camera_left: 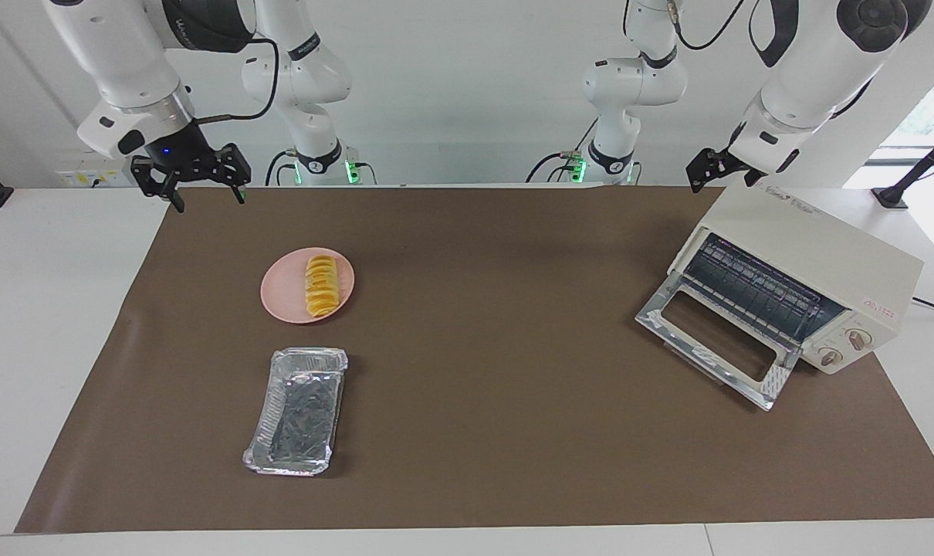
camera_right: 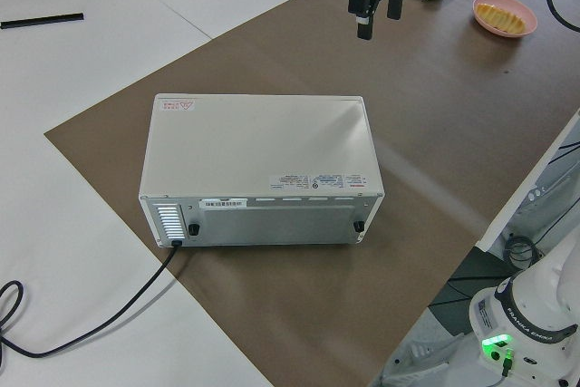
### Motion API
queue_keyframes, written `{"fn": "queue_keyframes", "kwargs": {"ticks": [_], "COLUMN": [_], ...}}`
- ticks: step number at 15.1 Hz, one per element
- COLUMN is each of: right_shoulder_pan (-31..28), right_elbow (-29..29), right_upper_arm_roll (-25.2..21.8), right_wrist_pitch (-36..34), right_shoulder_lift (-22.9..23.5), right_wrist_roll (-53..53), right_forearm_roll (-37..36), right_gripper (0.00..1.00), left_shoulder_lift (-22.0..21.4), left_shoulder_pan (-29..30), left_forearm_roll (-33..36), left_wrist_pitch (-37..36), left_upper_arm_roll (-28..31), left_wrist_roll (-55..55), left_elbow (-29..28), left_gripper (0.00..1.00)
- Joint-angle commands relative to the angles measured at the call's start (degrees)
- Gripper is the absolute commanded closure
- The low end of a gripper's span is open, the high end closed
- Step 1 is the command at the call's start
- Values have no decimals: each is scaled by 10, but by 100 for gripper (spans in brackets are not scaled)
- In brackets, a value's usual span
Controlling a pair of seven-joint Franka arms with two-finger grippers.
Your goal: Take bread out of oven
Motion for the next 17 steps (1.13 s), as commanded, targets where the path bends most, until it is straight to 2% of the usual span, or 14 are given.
{"fn": "queue_keyframes", "kwargs": {"ticks": [1,17], "right_shoulder_pan": [-12,-27], "right_elbow": [51,58], "right_upper_arm_roll": [6,6], "right_wrist_pitch": [-28,-49], "right_shoulder_lift": [35,37], "right_wrist_roll": [-16,-9], "right_forearm_roll": [1,19], "right_gripper": [0,0], "left_shoulder_lift": [-15,-15], "left_shoulder_pan": [5,5], "left_forearm_roll": [-8,-8], "left_wrist_pitch": [5,5], "left_upper_arm_roll": [-1,-1], "left_wrist_roll": [1,1], "left_elbow": [-16,-16], "left_gripper": [0,0]}}
